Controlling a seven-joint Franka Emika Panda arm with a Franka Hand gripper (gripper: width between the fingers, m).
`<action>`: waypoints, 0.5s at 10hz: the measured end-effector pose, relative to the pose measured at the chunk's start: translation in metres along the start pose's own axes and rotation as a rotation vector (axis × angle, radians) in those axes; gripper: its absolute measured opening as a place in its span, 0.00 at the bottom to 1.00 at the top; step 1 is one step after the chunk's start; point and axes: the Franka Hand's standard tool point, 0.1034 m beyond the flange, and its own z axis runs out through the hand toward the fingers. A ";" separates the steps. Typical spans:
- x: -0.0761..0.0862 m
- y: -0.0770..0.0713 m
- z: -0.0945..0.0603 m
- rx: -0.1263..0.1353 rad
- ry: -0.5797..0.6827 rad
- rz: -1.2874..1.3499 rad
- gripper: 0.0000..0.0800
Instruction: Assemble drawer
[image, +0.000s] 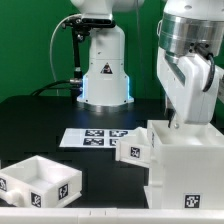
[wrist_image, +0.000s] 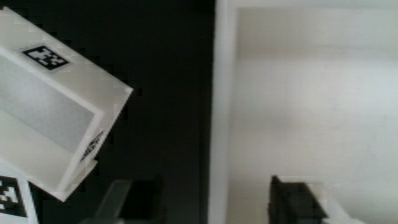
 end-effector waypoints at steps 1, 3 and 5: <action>0.003 -0.002 -0.011 0.018 -0.012 -0.048 0.46; 0.021 0.001 -0.042 0.067 -0.045 -0.086 0.78; 0.057 0.005 -0.055 0.122 -0.042 -0.306 0.81</action>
Offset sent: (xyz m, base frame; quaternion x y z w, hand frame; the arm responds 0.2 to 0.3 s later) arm -0.0075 -0.0536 0.0448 0.0610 -0.0221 -0.2446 0.9674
